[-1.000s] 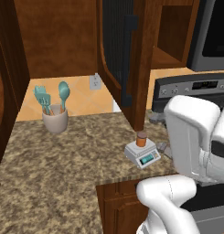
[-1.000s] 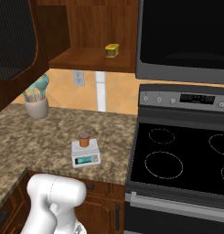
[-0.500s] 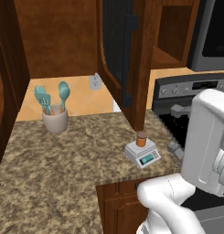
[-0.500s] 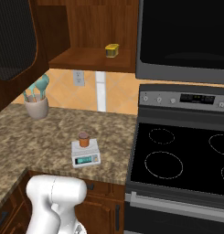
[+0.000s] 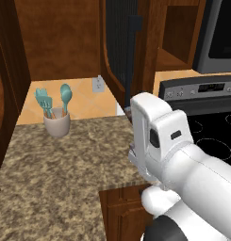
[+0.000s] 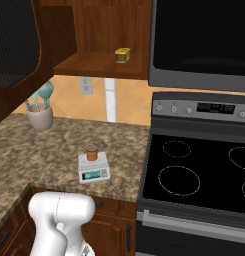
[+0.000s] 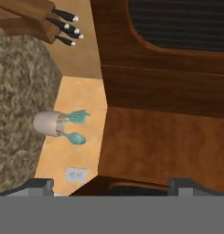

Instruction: Pick the jam and place it on the digital scale for weighing, and close the cabinet.

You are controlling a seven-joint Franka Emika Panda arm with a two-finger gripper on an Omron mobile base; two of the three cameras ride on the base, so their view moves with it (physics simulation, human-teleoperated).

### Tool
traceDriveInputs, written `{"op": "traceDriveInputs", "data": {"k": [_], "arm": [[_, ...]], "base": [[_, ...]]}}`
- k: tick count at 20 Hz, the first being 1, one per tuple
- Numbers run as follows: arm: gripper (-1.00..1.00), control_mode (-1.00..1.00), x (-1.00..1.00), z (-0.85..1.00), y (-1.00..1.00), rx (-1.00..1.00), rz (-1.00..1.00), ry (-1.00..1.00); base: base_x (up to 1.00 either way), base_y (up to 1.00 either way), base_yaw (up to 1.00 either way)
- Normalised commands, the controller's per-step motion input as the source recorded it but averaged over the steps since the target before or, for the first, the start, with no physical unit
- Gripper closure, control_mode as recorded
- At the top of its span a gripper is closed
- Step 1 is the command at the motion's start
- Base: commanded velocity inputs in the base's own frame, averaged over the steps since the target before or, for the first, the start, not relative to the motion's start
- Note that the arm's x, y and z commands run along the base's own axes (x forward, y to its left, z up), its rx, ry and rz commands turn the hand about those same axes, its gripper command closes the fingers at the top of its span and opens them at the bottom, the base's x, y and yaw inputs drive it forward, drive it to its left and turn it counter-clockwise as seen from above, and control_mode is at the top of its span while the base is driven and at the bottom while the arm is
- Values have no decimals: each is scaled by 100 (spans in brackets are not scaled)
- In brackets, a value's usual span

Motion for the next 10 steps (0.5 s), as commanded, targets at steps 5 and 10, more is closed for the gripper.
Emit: {"op": "traceDriveInputs", "data": {"k": [5,10], "arm": [[-100,-100,36,-46,-2,9,-8,-8],[-100,-100,34,-12,-11,7,0,-10]], "base": [[0,0,0],[0,0,0]]}}
